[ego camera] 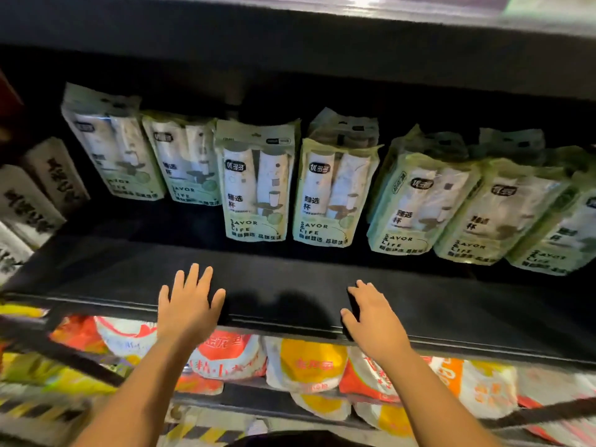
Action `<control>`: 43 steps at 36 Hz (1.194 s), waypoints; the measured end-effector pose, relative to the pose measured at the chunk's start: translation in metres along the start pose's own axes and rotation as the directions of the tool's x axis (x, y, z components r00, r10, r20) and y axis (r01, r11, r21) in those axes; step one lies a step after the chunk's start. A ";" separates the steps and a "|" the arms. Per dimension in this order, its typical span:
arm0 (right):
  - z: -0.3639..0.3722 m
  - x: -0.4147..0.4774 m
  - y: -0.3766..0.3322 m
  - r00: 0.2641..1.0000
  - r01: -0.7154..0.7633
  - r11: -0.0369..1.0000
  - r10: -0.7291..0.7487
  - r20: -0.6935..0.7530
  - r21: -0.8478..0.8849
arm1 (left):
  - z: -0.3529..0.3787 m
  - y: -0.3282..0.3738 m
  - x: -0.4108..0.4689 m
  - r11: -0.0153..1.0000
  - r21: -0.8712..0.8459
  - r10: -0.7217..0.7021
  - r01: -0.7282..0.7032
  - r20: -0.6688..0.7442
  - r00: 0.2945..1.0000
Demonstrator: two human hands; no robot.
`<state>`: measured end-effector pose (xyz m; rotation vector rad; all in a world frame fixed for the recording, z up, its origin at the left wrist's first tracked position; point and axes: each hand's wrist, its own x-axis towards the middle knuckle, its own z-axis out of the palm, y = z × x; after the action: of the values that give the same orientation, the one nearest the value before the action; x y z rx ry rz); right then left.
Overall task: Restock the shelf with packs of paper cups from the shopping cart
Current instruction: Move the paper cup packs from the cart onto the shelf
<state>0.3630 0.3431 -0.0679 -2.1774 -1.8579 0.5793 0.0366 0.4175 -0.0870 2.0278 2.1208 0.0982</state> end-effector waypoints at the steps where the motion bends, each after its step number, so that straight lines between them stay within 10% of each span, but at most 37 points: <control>1: -0.002 -0.004 0.003 1.000 0.021 1.000 -0.021 0.019 -0.001 | 0.002 0.003 -0.013 1.000 -0.002 -0.011 0.011 -0.007 1.000; 13: 0.015 -0.073 0.038 0.980 0.198 0.979 -0.198 0.008 -0.052 | 0.044 0.018 -0.171 0.917 -0.313 -0.207 0.248 0.158 0.966; 20: 0.031 -0.100 0.046 0.940 0.341 0.940 -0.340 0.030 -0.030 | 0.080 -0.006 -0.246 0.913 -0.137 -0.330 0.383 0.300 0.895; 43: 0.148 -0.156 -0.214 0.654 0.693 0.720 -0.640 0.402 0.019 | -0.005 -0.207 -0.353 0.805 -0.168 -0.581 0.570 -0.027 0.813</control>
<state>0.0885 0.2151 -0.0887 -1.2852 -2.7683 0.7508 -0.1547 0.0561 -0.0854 1.2335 2.5875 0.2374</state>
